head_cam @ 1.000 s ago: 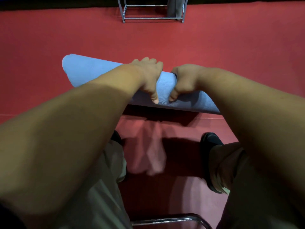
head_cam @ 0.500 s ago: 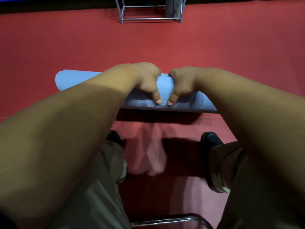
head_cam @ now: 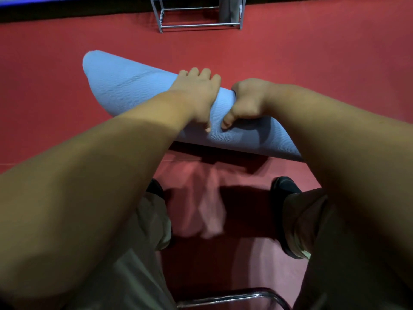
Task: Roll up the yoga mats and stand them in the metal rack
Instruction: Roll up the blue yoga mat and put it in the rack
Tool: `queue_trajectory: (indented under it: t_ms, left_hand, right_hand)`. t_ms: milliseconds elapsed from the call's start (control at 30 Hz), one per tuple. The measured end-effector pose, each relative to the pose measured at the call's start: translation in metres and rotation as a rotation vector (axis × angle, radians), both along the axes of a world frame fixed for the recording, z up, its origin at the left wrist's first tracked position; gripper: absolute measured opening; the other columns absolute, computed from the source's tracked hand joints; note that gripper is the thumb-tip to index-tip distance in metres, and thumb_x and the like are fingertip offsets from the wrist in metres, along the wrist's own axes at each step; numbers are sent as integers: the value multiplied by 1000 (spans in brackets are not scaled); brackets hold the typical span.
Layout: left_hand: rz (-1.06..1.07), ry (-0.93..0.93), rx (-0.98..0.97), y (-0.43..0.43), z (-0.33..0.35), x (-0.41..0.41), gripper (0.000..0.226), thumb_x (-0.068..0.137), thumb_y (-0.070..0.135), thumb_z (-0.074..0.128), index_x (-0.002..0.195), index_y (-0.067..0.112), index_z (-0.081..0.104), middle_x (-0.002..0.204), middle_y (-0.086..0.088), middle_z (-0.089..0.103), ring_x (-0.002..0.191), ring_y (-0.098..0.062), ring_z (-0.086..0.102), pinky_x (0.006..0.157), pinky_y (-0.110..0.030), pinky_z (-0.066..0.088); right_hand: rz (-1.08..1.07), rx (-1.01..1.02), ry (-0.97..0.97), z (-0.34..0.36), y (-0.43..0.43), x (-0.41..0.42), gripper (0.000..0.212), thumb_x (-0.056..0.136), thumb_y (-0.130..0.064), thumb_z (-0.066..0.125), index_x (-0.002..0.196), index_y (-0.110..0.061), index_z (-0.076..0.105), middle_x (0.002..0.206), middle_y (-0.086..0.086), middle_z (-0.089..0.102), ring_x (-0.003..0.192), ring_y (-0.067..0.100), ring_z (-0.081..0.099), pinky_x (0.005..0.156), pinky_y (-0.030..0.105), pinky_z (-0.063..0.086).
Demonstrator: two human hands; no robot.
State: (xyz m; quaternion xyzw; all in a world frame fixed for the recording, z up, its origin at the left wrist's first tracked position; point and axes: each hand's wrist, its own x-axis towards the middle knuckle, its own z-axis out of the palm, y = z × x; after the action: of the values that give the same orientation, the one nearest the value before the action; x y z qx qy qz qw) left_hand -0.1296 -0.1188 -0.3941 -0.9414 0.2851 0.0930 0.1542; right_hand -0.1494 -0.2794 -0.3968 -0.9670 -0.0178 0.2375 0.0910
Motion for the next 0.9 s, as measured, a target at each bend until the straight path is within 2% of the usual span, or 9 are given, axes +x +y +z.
queue_trajectory:
  t_ms: [100, 267, 400, 500, 600, 700, 800, 900]
  left_hand:
    - [15, 22, -39, -1, 1, 1, 102, 54, 53, 101, 132, 12, 50, 136, -12, 54, 126, -39, 52, 100, -52, 45]
    - [30, 89, -107, 5, 1, 7, 86, 57, 55, 100, 118, 17, 54, 129, -11, 59, 120, -40, 59, 93, -49, 47]
    - [105, 187, -126, 11, -2, 10, 76, 52, 62, 98, 96, 21, 52, 104, -7, 65, 91, -35, 61, 80, -42, 54]
    - [162, 258, -123, 13, -2, 8, 75, 50, 64, 98, 98, 20, 59, 91, -2, 64, 82, -31, 61, 73, -39, 54]
    - [187, 302, -98, 14, -3, 8, 81, 50, 67, 97, 105, 20, 60, 93, -1, 64, 87, -32, 64, 77, -38, 56]
    - [190, 327, -93, 13, -5, 9, 96, 52, 68, 97, 122, 17, 54, 115, -8, 65, 100, -35, 63, 90, -43, 57]
    - [120, 283, -55, 10, -6, 6, 107, 57, 63, 97, 138, 14, 47, 134, -15, 55, 122, -40, 54, 105, -52, 51]
    - [39, 207, 3, 7, -3, 1, 105, 61, 56, 98, 139, 12, 44, 139, -15, 47, 132, -39, 46, 103, -54, 47]
  right_hand:
    - [-1, 7, 9, -2, 2, -2, 81, 60, -70, 91, 108, -7, 73, 102, 14, 74, 93, 36, 69, 86, 43, 61]
    - [11, 41, 18, -6, 1, 0, 90, 62, -66, 93, 128, -11, 64, 117, 12, 71, 102, 34, 66, 92, 42, 57]
    - [50, 40, 32, -9, 3, 2, 110, 58, -67, 95, 145, -15, 51, 134, 9, 65, 116, 33, 63, 102, 45, 54]
    - [94, -3, 52, -13, 7, 1, 113, 55, -64, 98, 145, -17, 49, 135, 8, 65, 116, 33, 63, 100, 44, 54]
    - [100, 3, 32, -13, 10, 2, 98, 53, -59, 99, 134, -18, 61, 122, 6, 71, 104, 31, 67, 94, 42, 59]
    - [87, 26, 15, -11, 8, 2, 86, 52, -58, 99, 123, -20, 68, 110, 4, 74, 96, 30, 69, 88, 40, 60]
    - [87, 17, 5, -10, 7, 2, 79, 56, -58, 98, 117, -17, 71, 106, 6, 74, 94, 31, 69, 82, 37, 58]
    - [39, 41, 8, -8, 5, 3, 78, 55, -63, 95, 112, -15, 74, 99, 7, 76, 90, 31, 71, 83, 39, 60]
